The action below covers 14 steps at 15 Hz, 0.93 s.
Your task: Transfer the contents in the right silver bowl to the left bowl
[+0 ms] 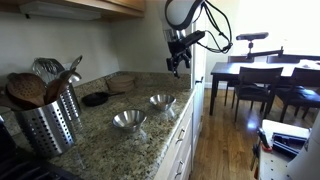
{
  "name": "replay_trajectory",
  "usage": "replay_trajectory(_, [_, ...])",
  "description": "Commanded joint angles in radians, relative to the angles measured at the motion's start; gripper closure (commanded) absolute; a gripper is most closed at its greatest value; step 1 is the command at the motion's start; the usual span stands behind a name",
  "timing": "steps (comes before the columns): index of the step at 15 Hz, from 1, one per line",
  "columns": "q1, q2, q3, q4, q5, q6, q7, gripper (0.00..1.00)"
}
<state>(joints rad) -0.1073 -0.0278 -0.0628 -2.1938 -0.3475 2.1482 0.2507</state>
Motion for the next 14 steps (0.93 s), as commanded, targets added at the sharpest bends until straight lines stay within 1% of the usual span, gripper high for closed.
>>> replay_trajectory(1, [-0.003, 0.011, -0.024, 0.008, 0.057, 0.029, -0.101, 0.00])
replay_trajectory(4, [0.000, 0.005, -0.029, 0.003, 0.095, 0.028, -0.168, 0.00])
replay_trajectory(6, [0.002, 0.009, -0.028, 0.002, 0.148, 0.039, -0.227, 0.00])
replay_trajectory(10, [0.004, 0.037, -0.027, 0.012, 0.219, 0.039, -0.324, 0.00])
replay_trajectory(14, [0.004, 0.085, -0.025, 0.027, 0.250, 0.036, -0.379, 0.00])
